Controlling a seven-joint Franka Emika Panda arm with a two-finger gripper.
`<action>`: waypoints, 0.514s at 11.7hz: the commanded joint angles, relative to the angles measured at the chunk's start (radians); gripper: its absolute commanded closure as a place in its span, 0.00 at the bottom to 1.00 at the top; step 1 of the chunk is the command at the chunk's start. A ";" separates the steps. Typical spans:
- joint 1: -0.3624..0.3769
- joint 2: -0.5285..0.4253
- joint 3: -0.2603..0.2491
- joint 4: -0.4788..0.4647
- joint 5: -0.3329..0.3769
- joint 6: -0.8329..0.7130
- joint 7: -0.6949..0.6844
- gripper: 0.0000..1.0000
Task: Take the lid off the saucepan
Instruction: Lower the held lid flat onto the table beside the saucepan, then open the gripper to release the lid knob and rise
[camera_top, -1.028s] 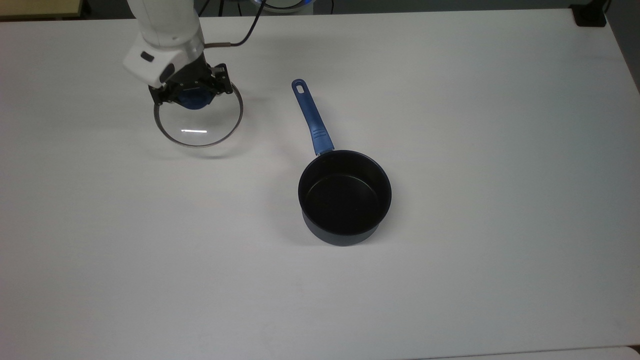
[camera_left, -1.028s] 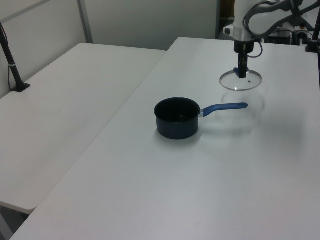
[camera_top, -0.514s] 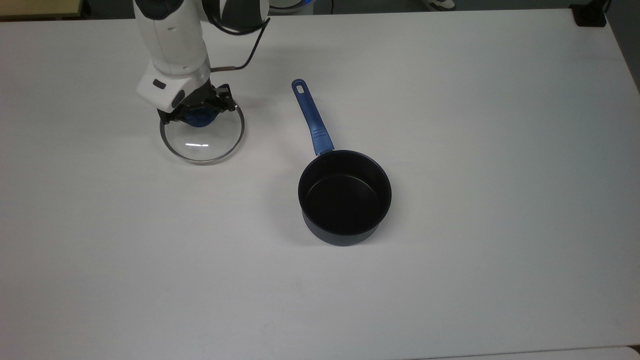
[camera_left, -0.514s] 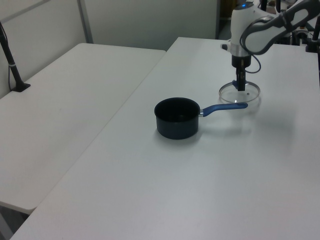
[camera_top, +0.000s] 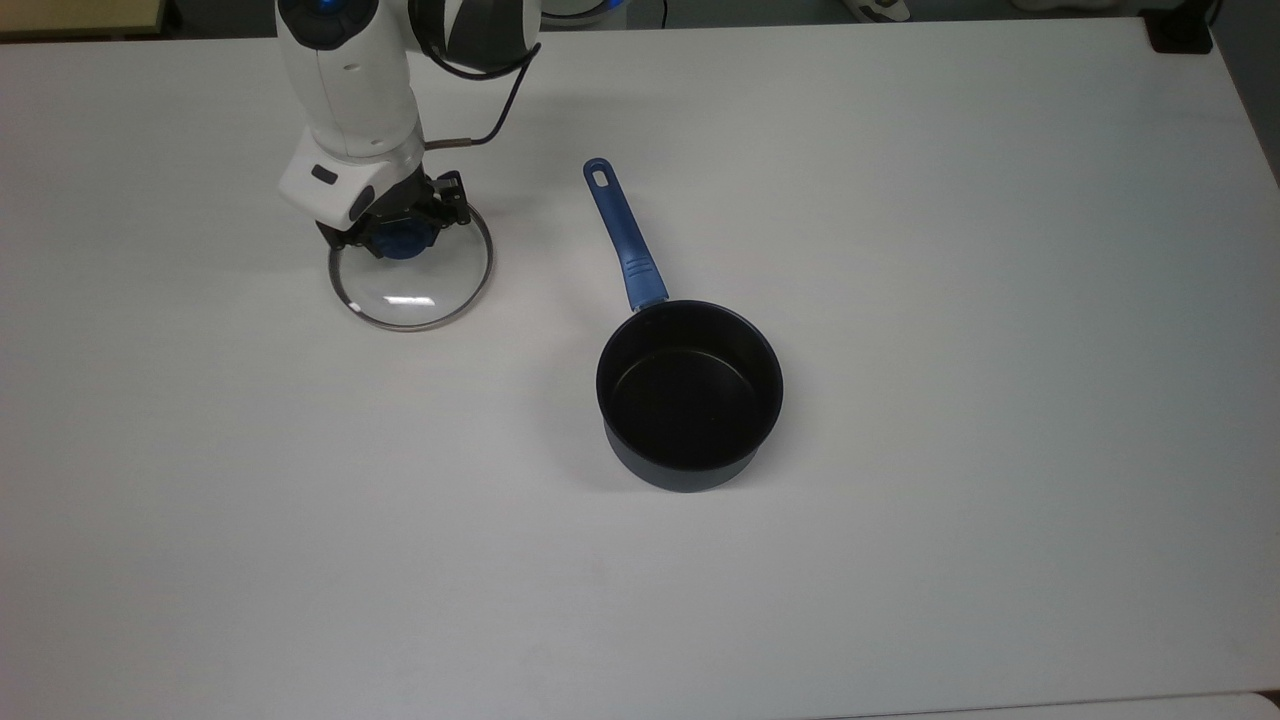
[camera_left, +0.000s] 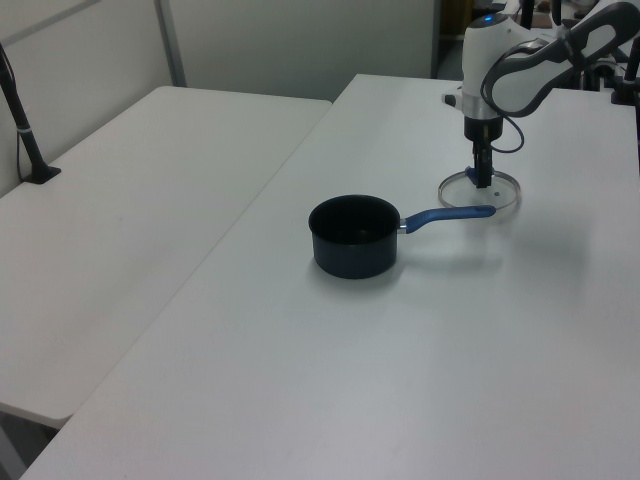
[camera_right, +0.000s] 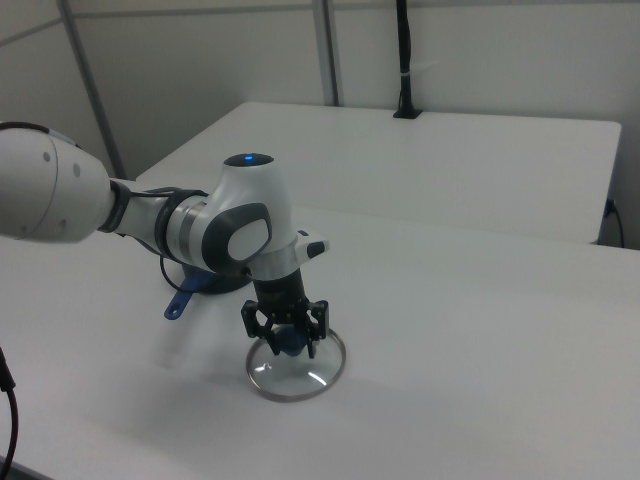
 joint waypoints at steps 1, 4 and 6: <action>-0.014 -0.035 0.006 -0.003 -0.005 0.006 0.013 0.00; -0.004 -0.095 0.008 0.175 0.001 -0.270 0.122 0.00; 0.028 -0.132 0.008 0.353 0.046 -0.470 0.267 0.00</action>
